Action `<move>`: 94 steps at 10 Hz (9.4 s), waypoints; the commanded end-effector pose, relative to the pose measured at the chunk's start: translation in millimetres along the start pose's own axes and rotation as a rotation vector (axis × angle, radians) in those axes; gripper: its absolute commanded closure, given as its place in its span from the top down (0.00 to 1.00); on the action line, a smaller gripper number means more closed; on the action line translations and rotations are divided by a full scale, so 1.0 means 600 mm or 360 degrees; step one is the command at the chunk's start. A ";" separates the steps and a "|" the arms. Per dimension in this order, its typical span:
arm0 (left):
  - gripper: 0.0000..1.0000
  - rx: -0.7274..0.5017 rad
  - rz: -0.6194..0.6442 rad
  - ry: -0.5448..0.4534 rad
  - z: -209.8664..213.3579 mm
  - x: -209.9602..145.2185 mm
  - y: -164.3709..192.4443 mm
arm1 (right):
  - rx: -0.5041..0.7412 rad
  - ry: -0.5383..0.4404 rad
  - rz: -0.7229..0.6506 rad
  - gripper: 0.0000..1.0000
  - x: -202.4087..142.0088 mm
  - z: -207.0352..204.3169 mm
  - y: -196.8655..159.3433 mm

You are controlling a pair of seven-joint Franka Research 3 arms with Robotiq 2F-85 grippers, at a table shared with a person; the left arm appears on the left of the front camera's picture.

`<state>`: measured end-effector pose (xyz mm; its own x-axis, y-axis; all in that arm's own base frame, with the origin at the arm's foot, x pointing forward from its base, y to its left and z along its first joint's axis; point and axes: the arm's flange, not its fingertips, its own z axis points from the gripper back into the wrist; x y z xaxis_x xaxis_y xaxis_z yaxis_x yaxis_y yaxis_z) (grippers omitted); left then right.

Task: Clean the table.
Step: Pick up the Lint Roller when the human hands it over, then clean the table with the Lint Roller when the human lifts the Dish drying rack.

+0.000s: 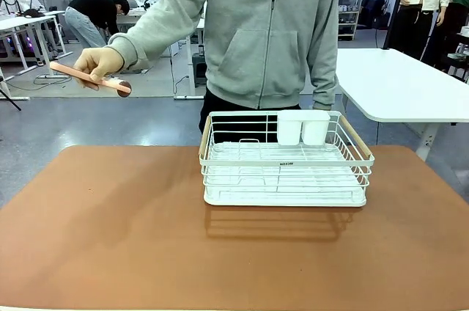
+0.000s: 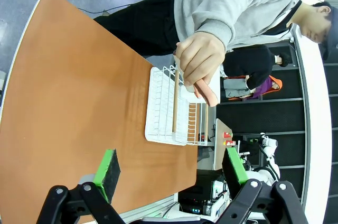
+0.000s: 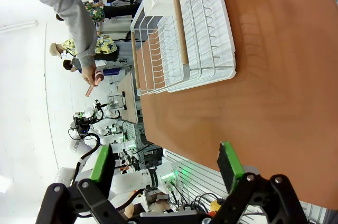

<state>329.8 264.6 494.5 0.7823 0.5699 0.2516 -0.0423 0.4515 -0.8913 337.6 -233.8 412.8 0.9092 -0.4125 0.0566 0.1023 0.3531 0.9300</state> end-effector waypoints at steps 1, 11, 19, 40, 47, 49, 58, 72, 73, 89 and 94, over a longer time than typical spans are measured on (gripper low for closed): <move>1.00 0.0078 0.0082 -0.0023 -0.001 0.011 -0.033 | 0.0005 -0.0008 0.0008 1.00 0.001 0.004 0.003; 1.00 0.0377 0.0449 -0.0093 -0.189 -0.022 -0.193 | 0.0005 -0.0008 0.0008 1.00 0.001 0.004 0.003; 1.00 0.0186 0.0318 -0.0145 -0.273 -0.107 -0.194 | 0.0005 -0.0008 0.0008 1.00 0.001 0.004 0.003; 0.04 0.0167 0.0239 -0.0226 -0.339 -0.135 -0.144 | 0.0005 -0.0008 0.0008 1.00 0.001 0.004 0.003; 0.02 0.0193 0.0290 -0.0175 -0.326 -0.131 -0.145 | 0.0005 -0.0008 0.0008 1.00 0.001 0.004 0.003; 0.02 0.0193 0.0290 -0.0175 -0.326 -0.131 -0.145 | 0.0005 -0.0008 0.0008 1.00 0.001 0.004 0.003; 0.02 0.0193 0.0290 -0.0175 -0.326 -0.131 -0.145 | 0.0005 -0.0008 0.0008 1.00 0.001 0.004 0.003; 0.02 0.0193 0.0290 -0.0175 -0.326 -0.131 -0.145 | 0.0005 -0.0008 0.0008 1.00 0.001 0.004 0.003; 0.02 0.0193 0.0290 -0.0175 -0.326 -0.131 -0.145 | 0.0005 -0.0008 0.0008 1.00 0.001 0.004 0.003; 0.22 0.0274 -0.0140 0.0036 -0.330 -0.084 -0.199 | 0.0005 -0.0008 0.0008 1.00 0.001 0.004 0.003; 0.22 0.0210 -0.0625 0.0599 -0.511 0.005 -0.188 | 0.0005 -0.0008 0.0008 1.00 0.001 0.004 0.003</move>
<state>505.9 -0.2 496.0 0.9323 0.1339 0.3360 0.1470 0.7085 -0.6902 337.9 -234.1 412.3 0.9092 -0.4127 0.0551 0.1039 0.3531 0.9298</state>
